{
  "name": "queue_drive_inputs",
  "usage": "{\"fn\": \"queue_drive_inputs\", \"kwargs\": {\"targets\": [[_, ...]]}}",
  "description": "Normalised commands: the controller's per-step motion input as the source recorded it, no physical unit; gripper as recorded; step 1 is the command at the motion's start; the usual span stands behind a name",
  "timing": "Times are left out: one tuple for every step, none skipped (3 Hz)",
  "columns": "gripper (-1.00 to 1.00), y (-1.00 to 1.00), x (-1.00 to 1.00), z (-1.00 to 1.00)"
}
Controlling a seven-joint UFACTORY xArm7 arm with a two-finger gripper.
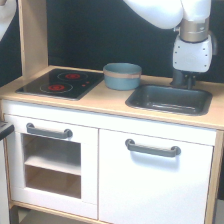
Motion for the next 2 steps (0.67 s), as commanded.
{"fn": "queue_drive_inputs", "kwargs": {"targets": [[-1.0,0.95,1.0,0.95],[-1.0,0.36,1.0,1.0]]}}
